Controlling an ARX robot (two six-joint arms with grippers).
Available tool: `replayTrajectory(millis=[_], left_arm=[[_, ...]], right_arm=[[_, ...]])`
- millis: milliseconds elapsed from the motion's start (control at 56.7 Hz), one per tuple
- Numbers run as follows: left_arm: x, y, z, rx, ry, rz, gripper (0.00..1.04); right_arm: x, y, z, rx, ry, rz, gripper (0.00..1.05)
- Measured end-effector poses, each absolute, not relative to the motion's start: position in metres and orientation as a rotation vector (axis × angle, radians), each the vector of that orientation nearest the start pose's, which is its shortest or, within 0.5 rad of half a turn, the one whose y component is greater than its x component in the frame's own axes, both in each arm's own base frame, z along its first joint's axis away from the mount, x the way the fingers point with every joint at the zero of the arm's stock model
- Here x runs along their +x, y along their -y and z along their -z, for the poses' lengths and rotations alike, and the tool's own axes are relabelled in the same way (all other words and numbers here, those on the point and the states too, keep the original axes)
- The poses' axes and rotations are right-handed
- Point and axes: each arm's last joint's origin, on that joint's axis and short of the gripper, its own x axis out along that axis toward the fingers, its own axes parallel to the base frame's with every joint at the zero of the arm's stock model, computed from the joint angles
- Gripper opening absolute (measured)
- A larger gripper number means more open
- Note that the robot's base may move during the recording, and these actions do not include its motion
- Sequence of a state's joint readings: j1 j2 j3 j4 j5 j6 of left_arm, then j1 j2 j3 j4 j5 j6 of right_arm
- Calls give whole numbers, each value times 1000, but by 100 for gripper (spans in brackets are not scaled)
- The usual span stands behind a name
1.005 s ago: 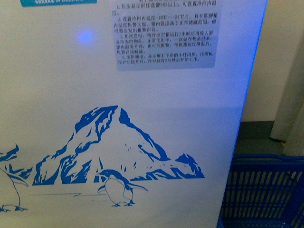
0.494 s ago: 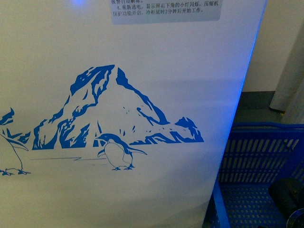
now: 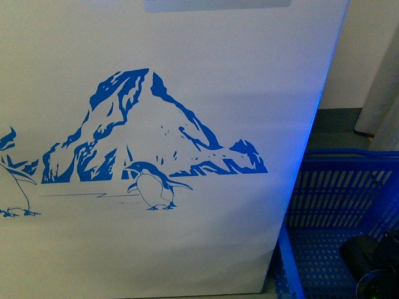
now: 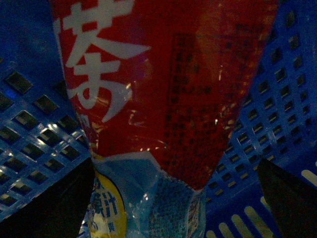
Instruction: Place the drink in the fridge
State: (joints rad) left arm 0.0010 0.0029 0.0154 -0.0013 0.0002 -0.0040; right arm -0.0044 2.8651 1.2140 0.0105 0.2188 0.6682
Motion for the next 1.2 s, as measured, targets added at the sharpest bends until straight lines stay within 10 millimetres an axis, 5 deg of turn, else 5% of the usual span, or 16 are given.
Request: replayTrajectory(millis=[300,617,882,1094,1199], left_arm=[[97,0,-168,-4,11,-1,97],[97,0,-168,-4,11,-1,97],[97,0,-168,-4,11,-1,97],[97,0,-168,-4,11,-1,97],[97,0,-168,-4,11,-1,97]], right_arm=[[308,10,180,326,-1501,707,97],[308,12,184,297,-1503,693,52],[306,12,183,281,-1499,686,38],[308,10,165,259,-1471,649,36],[318,8,134,245,-1403,601,35]])
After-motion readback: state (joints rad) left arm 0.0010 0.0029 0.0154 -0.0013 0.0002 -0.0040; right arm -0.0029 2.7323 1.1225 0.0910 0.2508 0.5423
